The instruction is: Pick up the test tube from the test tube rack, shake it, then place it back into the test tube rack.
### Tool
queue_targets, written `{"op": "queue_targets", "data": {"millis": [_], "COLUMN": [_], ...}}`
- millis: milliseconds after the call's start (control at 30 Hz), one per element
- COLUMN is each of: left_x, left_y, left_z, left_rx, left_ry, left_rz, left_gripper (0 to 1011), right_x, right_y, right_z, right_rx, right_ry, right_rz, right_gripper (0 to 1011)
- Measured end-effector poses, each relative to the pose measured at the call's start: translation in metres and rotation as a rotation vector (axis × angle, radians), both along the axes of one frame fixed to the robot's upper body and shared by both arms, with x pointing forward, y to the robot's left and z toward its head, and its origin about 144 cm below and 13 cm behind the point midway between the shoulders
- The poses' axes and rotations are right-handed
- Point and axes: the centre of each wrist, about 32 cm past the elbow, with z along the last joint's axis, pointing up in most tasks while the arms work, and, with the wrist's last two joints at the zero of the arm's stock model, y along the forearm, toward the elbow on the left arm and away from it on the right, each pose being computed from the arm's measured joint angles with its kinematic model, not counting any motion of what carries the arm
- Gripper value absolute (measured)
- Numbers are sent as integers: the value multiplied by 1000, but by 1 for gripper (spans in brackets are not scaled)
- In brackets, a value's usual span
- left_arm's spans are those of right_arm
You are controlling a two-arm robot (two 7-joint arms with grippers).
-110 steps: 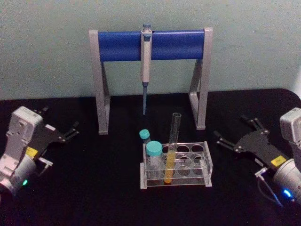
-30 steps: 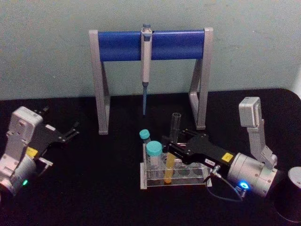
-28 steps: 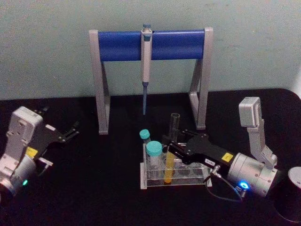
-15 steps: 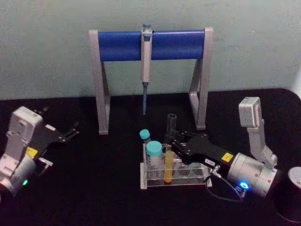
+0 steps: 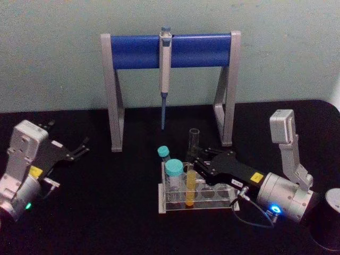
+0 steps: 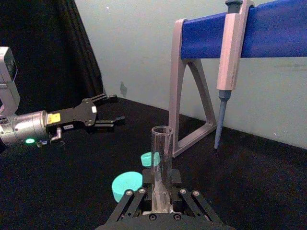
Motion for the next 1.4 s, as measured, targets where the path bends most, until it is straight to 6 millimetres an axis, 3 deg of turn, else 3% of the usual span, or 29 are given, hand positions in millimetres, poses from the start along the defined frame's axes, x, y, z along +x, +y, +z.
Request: {"op": "queue_targets", "data": {"millis": [533,900,1400], "left_x": [0,0,0], "left_y": [0,0,0], "left_z": [0,0,0], "left_rx": [0,0,0], "left_ry": [0,0,0], "left_rz": [0,0,0], "left_gripper": [1001,1001,1001], "right_x": [-10,-14,4], "right_y": [-3,-8,-15], "right_z": [4,24,50], "right_rx": [-17,-13,19], "right_ry": [-124,-192,-267], "right_rz": [34,25,-25], "right_gripper": [221,221,221]}}
